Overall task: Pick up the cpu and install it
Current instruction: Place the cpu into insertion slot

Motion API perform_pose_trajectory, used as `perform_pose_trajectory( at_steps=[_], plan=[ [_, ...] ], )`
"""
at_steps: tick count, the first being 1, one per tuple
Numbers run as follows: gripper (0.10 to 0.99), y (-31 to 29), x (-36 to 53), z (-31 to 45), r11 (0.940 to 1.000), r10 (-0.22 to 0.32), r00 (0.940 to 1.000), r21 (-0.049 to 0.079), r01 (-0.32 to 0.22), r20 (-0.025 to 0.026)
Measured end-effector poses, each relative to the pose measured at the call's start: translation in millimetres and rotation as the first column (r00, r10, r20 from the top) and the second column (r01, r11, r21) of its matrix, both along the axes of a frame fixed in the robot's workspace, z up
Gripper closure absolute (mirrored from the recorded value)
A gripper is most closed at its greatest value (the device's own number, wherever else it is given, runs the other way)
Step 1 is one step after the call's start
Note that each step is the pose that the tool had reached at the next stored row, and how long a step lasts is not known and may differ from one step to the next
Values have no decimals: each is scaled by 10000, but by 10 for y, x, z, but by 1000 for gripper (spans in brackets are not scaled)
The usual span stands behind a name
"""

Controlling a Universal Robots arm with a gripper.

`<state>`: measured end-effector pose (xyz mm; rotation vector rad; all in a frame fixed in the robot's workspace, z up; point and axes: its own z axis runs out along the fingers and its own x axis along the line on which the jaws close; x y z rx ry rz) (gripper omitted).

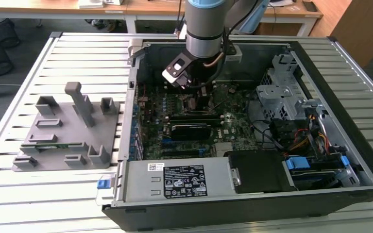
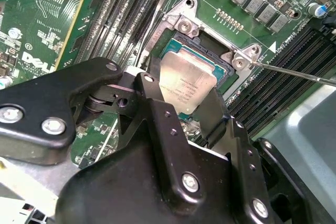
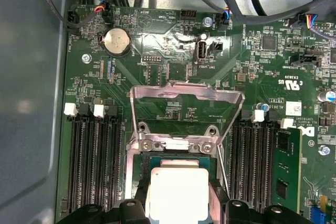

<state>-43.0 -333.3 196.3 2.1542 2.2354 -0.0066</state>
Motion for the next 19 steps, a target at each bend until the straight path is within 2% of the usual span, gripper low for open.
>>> perform_pose_trajectory(
  at_steps=[15, 16, 17, 18, 19],
  plan=[
    [549, 1, -2, -15, 10000, 0, 10000, 5, 0, -1],
    [490, 1, -2, -15, 10000, 0, 10000, 6, 0, 0],
    [490, 2, -2, -16, 10000, 0, 10000, 9, 0, 0],
    [427, 2, -2, -16, 10000, 0, 10000, 8, 0, 0],
    [427, 2, -2, -16, 10000, 0, 10000, 8, 0, 0]
  ],
)
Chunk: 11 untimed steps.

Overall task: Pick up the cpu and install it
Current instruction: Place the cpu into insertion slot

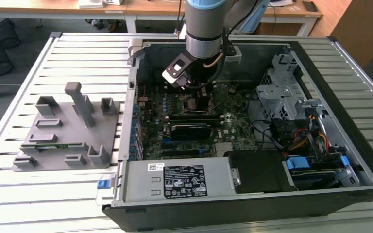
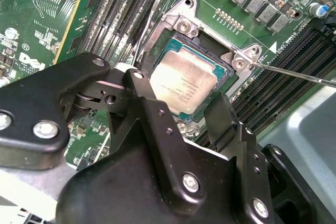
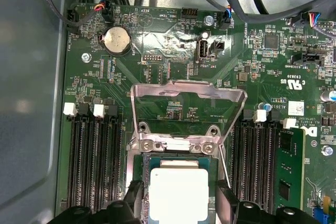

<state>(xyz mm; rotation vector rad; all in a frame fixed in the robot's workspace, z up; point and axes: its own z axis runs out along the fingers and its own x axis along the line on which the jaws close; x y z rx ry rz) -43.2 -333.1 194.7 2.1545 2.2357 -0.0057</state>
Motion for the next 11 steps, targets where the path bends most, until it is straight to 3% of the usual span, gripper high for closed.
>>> perform_pose_trajectory(
  at_steps=[11],
  plan=[
    [427, 39, 0, -20, 10000, 1, 10000, 28, -1, -1]
  ],
)
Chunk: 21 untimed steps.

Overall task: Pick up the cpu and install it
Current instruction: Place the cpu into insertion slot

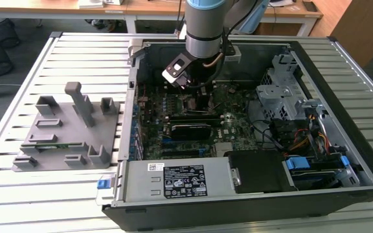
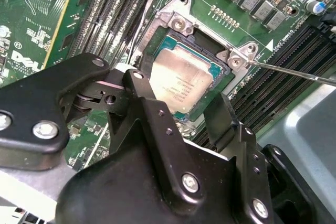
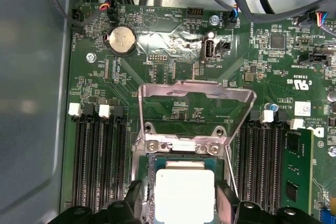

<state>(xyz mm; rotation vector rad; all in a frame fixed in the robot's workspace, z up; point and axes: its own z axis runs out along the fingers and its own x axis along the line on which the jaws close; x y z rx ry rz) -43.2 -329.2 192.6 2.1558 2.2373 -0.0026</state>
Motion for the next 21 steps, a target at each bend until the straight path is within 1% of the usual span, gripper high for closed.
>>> perform_pose_trajectory(
  at_steps=[6, 16, 21],
  plan=[
    [427, 18, -1, -9, 10000, -3, 10000, 32, 3, 1],
    [427, 19, -15, -8, 10000, -1, 10000, 40, 1, 5],
    [427, 19, -15, 22, 10000, 3, 10000, 37, -3, 4]
  ],
)
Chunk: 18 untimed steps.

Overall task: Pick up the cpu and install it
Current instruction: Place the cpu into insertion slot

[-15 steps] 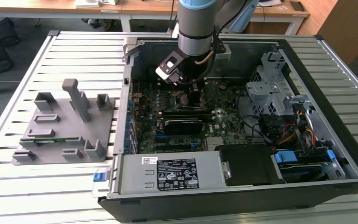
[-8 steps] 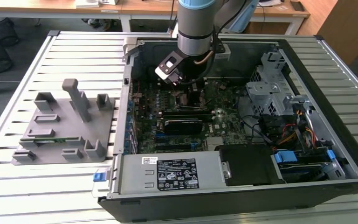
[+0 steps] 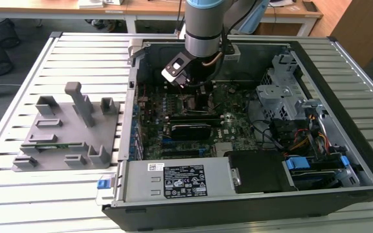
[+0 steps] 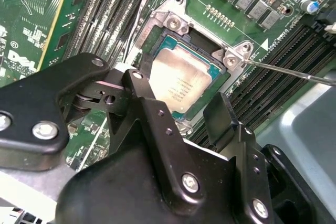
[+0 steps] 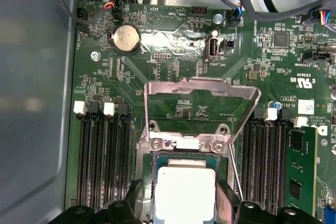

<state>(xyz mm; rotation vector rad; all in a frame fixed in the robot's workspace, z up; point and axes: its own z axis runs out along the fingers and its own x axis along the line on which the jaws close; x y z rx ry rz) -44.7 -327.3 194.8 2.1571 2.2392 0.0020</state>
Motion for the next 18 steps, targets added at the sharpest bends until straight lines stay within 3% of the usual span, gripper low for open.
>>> perform_pose_trajectory(
  at_steps=[8, 11, 14, 17, 18],
  plan=[
    [439, 0, 2, 121, 10000, 10, 10000, -1, -10, -19],
    [624, -14, 4, 122, 10000, 11, 10000, 1, -11, -24],
    [678, -40, 4, 122, 10000, 10, 10000, 0, -10, -25],
    [855, -71, 5, 122, 10000, 10, 10000, 0, -10, -25],
    [855, -79, 7, 122, 10000, 10, 10000, 1, -10, -24]
  ],
)
